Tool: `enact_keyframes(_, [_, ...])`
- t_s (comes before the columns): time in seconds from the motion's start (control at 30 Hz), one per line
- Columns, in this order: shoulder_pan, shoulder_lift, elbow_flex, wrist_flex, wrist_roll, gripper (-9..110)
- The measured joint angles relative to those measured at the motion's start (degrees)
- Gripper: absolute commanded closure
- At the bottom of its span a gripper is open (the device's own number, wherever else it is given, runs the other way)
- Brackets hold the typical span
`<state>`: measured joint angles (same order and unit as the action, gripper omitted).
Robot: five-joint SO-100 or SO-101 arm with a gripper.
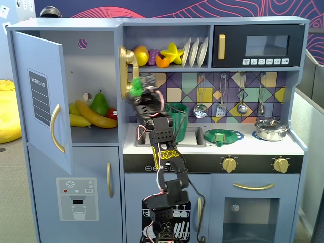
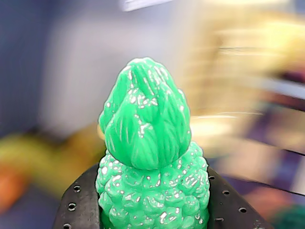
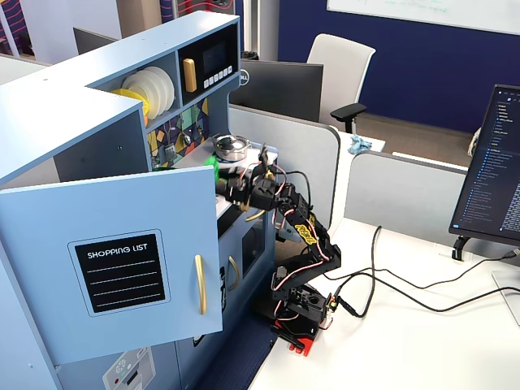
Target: Pick up the green pineapple from the left cabinet and place it in the green recipient
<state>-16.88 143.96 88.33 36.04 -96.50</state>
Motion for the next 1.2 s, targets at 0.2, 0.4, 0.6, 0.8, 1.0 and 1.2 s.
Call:
enact_keyframes(0.2, [13.62, -8.17, -0.7, -8.53, 6.15, 101])
enact_keyframes(0.4, [20.13, -17.67, -0.79, -16.35, 7.56, 101])
enact_keyframes(0.6, [23.55, -27.77, -0.88, -21.45, 7.56, 101])
enact_keyframes(0.8, [24.08, -38.23, -5.1, -24.7, 7.56, 101])
enact_keyframes(1.0, [23.91, -46.23, -9.58, -25.31, 6.59, 101])
enact_keyframes(1.2, [22.94, -47.46, -9.93, -25.66, 4.39, 101])
